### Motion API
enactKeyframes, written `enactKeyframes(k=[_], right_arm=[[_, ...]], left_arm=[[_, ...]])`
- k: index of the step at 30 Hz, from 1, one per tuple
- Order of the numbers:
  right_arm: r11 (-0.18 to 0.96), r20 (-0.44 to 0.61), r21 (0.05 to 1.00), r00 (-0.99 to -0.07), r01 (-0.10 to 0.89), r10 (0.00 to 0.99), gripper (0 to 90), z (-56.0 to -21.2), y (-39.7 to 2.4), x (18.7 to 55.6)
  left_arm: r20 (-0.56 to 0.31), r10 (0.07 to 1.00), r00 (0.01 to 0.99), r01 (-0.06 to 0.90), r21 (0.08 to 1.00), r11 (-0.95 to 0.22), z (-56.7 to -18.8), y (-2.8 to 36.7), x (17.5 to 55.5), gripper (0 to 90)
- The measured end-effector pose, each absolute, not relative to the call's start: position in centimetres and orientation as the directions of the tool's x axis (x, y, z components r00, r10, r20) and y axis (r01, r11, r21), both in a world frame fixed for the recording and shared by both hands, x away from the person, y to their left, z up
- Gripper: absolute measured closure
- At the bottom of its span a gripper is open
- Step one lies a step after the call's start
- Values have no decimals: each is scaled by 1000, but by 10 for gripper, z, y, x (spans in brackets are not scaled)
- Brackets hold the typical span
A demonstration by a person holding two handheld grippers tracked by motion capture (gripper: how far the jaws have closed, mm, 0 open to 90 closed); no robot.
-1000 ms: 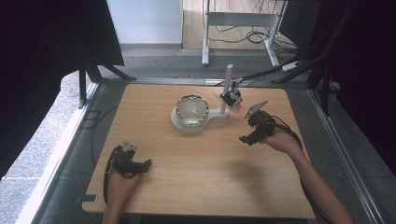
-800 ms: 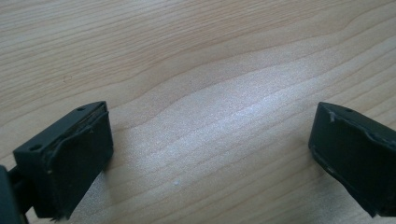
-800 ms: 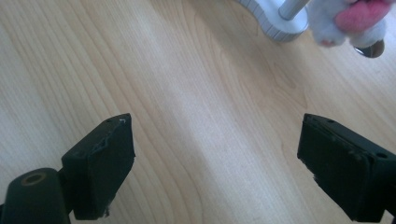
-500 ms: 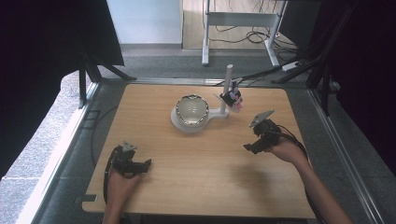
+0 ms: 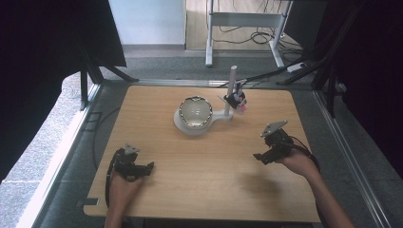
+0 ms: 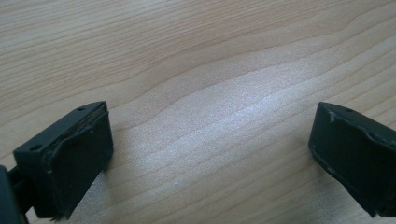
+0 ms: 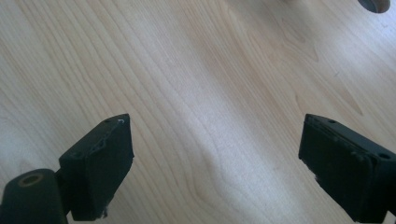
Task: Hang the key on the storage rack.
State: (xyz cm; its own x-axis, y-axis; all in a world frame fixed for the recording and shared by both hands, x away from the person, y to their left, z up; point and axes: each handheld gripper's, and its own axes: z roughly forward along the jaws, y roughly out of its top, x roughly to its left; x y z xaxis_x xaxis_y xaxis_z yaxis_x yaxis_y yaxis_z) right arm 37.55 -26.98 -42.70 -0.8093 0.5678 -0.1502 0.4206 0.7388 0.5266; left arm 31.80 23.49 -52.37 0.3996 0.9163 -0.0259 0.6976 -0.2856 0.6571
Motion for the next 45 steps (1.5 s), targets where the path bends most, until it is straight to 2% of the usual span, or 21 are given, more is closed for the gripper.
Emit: enactKeyframes(k=[14,30,36,38,42,45], right_arm=[[698,-133,554,-779,454,612,50,-448,-287,349],[634,-96,601,-743,488,663,45,-482,-301,326],[592,-74,635,-724,497,686,45,-502,-302,319],[562,-42,650,-715,511,698,20,-512,-302,318],[496,7,694,-694,522,720,0,-520,-304,317],[492,4,697,-689,522,725,0,-520,-304,316]], left_arm=[[-28,918,396,699,658,-282,-524,235,318,0],[-28,919,393,699,658,-279,-524,234,318,0],[-28,919,394,699,658,-280,-524,234,318,0],[-28,919,393,699,659,-279,-524,234,318,0],[-28,919,393,699,659,-279,-524,234,318,0],[-28,919,393,699,659,-279,-524,234,317,0]])
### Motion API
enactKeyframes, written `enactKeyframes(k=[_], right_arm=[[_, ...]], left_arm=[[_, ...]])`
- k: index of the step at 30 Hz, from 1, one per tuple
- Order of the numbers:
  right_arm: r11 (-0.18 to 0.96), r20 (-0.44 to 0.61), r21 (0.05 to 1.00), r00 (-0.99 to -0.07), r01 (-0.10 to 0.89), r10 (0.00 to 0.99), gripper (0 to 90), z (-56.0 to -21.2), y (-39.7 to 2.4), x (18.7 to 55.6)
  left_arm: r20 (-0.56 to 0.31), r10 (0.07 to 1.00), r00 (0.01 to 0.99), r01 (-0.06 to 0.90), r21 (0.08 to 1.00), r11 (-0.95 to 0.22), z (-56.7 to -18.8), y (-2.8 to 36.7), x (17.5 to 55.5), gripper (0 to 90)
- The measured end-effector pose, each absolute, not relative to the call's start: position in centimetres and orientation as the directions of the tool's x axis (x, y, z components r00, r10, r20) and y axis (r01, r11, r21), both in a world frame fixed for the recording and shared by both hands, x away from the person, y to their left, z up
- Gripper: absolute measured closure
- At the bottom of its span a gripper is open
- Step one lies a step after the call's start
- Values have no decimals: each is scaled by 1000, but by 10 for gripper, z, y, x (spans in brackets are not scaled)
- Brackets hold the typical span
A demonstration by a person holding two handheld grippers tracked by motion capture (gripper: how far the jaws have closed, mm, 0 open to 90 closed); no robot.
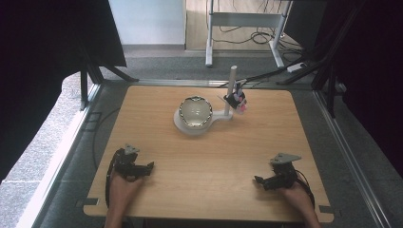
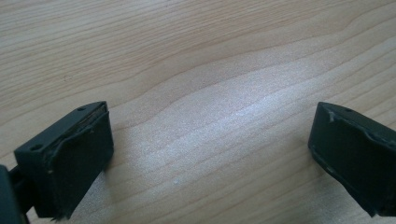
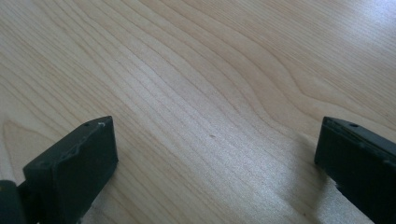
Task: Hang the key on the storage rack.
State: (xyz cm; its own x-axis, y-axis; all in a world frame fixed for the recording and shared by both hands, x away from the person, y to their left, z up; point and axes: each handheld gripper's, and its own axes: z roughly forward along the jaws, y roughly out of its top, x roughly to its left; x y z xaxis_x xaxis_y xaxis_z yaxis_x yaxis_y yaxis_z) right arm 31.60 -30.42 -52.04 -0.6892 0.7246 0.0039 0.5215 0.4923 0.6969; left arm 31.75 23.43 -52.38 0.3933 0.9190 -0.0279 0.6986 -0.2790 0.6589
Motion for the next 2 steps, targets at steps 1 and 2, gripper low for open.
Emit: enactKeyframes(k=[1,2], right_arm=[[492,5,697,-690,522,724,0,-520,-304,316],[492,5,697,-690,522,724,0,-520,-304,316]], left_arm=[[-29,919,393,699,659,-278,-524,234,318,0],[-29,919,393,699,659,-278,-524,234,318,0]])
